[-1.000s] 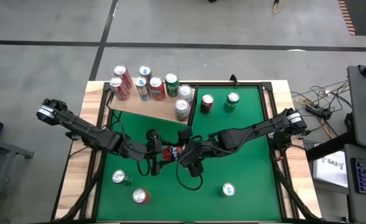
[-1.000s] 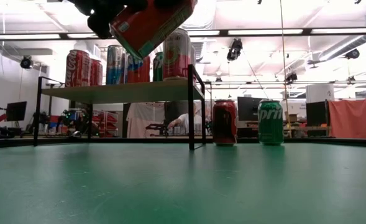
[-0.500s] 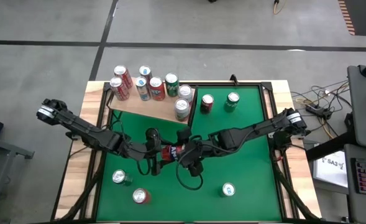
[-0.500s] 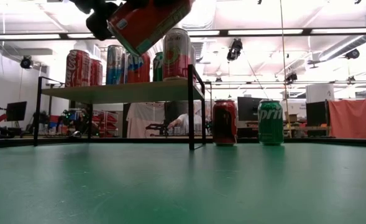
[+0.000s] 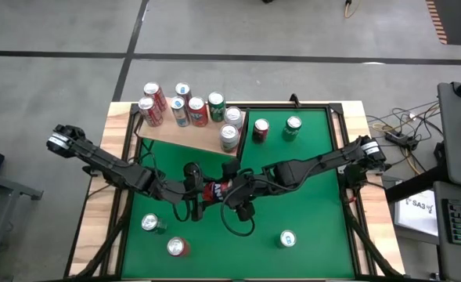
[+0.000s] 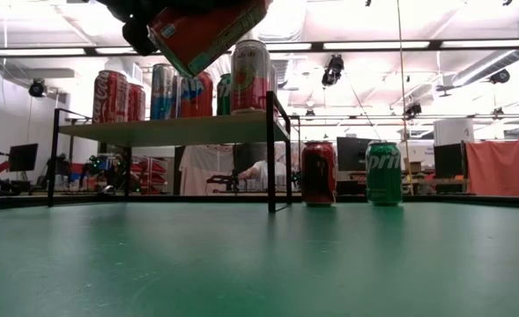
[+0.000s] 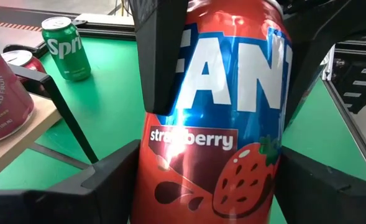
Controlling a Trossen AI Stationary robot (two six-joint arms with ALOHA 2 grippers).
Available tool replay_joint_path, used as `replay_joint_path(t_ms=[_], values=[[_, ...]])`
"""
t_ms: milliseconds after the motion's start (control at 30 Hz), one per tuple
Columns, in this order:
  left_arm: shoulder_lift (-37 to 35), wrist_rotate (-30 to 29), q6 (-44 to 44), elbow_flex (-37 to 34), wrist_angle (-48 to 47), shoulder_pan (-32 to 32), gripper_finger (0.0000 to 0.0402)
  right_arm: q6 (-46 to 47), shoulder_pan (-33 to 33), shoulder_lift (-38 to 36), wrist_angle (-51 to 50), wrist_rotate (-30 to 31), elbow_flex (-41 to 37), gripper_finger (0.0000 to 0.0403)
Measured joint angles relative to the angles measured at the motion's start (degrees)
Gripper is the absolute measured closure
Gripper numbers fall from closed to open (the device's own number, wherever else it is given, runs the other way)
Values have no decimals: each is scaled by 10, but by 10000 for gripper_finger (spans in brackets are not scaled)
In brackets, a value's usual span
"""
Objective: Place canned beverage on shelf
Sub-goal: Put the red soda can on the shelf aligned with the other red soda can
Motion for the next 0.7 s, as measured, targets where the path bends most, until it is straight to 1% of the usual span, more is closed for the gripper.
replay_joint_path(t_ms=[200,267,567,633,700], values=[[-1,-10,-10,0,2,0,112,-1,0,0,8,6,0,76],[-1,-17,-9,0,-3,1,112,-1,-1,-1,27,13,5,72],[-8,-35,-2,-1,-7,0,112,2,0,-11,8,14,15,67],[-9,-58,2,-1,-9,-4,112,2,0,-16,8,30,23,66],[-10,-94,15,-1,-7,-11,112,2,0,-23,6,63,32,66]])
